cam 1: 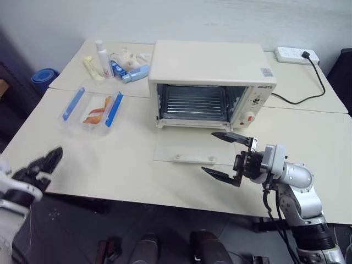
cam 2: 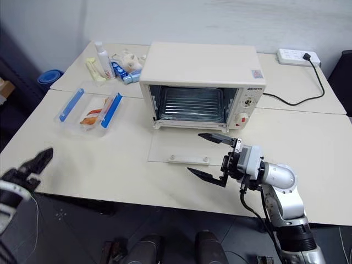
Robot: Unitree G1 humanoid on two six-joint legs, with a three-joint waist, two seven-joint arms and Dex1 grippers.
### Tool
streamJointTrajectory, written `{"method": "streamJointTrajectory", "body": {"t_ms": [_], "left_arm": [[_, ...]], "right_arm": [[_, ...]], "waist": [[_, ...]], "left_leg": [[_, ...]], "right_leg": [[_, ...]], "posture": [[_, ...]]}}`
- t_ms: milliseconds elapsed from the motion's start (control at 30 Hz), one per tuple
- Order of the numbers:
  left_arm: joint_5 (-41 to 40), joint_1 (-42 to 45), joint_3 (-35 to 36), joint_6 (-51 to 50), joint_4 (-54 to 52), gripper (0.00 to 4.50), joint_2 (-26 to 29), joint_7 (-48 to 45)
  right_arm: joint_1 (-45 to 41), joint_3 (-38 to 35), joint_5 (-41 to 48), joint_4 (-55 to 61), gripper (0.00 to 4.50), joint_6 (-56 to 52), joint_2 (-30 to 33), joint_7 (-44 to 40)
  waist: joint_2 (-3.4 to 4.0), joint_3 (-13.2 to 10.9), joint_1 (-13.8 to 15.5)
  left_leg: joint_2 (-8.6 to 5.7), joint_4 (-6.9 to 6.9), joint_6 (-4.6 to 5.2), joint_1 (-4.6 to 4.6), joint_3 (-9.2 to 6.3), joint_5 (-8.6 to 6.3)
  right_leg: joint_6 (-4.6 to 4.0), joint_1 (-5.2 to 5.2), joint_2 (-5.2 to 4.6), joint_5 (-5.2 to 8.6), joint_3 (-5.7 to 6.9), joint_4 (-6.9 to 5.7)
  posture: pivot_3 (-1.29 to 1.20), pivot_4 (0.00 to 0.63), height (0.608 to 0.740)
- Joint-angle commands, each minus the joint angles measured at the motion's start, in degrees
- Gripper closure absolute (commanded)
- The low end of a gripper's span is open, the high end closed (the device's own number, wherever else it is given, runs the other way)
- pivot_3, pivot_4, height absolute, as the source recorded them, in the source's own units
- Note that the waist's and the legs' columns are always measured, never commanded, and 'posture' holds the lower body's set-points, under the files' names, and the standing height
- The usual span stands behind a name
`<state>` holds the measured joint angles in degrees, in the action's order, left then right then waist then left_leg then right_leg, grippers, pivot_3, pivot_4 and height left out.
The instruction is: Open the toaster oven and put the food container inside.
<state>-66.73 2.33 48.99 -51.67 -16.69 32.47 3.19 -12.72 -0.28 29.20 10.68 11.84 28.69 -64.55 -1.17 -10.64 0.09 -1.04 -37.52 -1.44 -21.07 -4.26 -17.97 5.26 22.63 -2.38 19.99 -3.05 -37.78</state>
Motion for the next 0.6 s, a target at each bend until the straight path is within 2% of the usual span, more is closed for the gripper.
{"method": "streamJointTrajectory", "body": {"t_ms": [33,100,233,333,600], "left_arm": [[-4.77,6.62,-1.4,-7.3,5.51,0.03,2.76,15.93],[-4.73,10.99,-3.42,-10.05,9.3,0.03,3.79,21.32],[-3.03,21.59,-5.22,-9.29,18.77,0.03,1.67,29.37],[-0.71,29.44,-7.42,-7.94,25.17,0.03,0.54,30.65],[2.19,34.21,-9.15,-9.18,27.98,0.03,0.3,30.02]], "right_arm": [[-0.61,-0.72,1.07,-0.03,0.0,-0.31,0.7,-0.98],[-0.74,-0.8,1.0,-0.15,0.0,-0.68,0.79,-1.33],[-0.92,-0.53,0.5,-0.74,0.0,-0.59,0.83,-1.87],[-0.45,-0.72,-0.16,-0.45,0.0,0.13,0.57,-1.28],[3.27,-0.89,-0.91,2.21,0.0,0.58,0.54,0.37]], "waist": [[0.01,0.0,-0.29],[0.01,0.0,-0.73],[-0.07,0.04,-0.84],[-0.09,0.05,-0.3],[-0.1,0.05,-0.52]], "left_leg": [[-0.01,0.02,0.0,0.01,0.02,0.0],[-0.06,0.11,0.0,0.13,0.15,-0.01],[-0.06,0.09,-0.12,-0.13,0.13,0.05],[-0.06,0.0,-0.34,-0.18,0.14,0.17],[-0.09,-0.02,-0.37,-0.21,0.22,0.18]], "right_leg": [[0.0,0.0,0.0,0.0,-0.01,0.0],[0.01,0.03,0.0,0.0,-0.12,-0.04],[0.0,0.31,0.02,0.0,-0.07,-0.09],[0.01,0.32,0.01,0.0,-0.06,-0.1],[0.01,0.4,0.0,0.0,-0.14,-0.17]], "posture": [[0.0,0.15,0.74],[0.0,0.15,0.74],[0.0,0.15,0.74],[0.0,0.15,0.74],[0.0,0.15,0.74]]}}
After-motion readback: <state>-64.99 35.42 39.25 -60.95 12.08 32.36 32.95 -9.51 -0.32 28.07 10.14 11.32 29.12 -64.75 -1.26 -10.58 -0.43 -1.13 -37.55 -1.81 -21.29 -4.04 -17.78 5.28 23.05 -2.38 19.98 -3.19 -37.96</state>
